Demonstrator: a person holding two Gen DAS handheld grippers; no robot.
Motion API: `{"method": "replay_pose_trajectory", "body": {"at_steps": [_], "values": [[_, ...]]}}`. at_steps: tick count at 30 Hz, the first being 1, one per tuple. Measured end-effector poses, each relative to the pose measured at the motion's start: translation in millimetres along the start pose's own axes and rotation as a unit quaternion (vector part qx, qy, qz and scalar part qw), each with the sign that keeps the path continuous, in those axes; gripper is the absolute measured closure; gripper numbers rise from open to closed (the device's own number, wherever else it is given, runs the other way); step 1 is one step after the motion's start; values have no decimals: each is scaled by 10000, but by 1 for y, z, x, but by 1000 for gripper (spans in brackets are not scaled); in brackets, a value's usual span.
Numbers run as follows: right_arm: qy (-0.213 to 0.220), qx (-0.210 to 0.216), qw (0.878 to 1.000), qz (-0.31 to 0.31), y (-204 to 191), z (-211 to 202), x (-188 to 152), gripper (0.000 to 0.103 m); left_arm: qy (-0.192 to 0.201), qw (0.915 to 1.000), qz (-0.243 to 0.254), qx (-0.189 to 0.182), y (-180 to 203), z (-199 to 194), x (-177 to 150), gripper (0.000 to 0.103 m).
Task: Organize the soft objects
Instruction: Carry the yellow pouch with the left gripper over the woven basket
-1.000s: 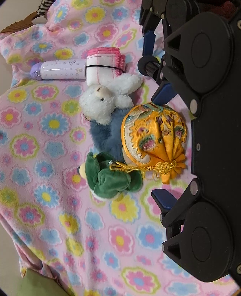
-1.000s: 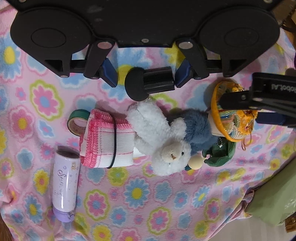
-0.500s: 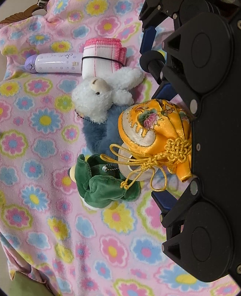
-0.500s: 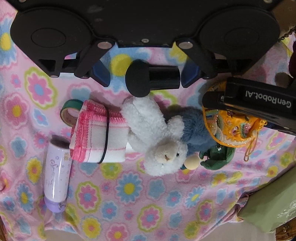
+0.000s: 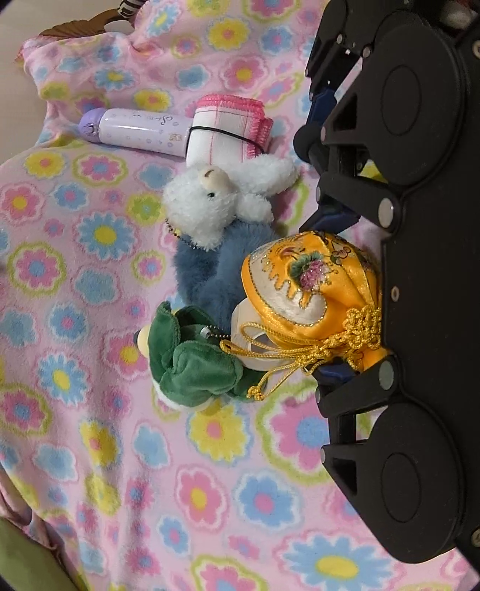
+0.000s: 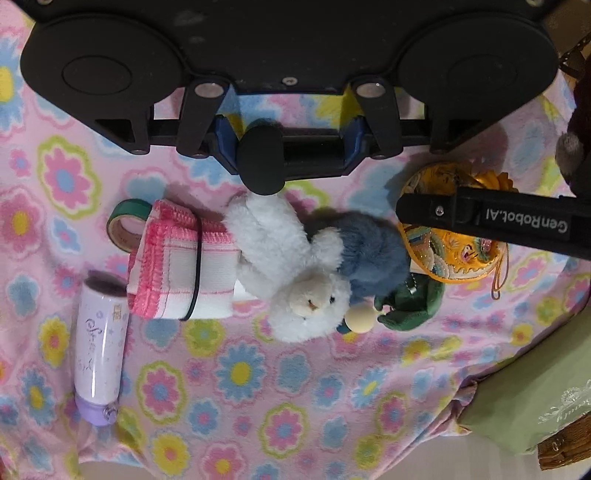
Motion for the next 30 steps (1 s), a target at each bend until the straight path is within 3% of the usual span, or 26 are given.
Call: {"method": "replay_pose_trajectory", "body": {"at_steps": [9,17,30], "values": [[289,-82,9987,423,16,-37,5,47,250,9997,-9,12,-1,-32,-3,43],[623,93,9957,683,9,-94,-5,47,330,9994,-75,51,6,-78,-20,43],[578,558,9909,1083,-19,-172,-84,46,-34,9998,-192,84,32,-119,-98,43]]}}
Point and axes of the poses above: each gripper's, at about its wrist camera, not at the fingertips, and z roughly the way its jaws point, y to its right, x to its top, the point moved 8 cm from there along z, roughly the way its jaws point, and after that the axes turned 10 degrees about -y, right-handed, at the moved point
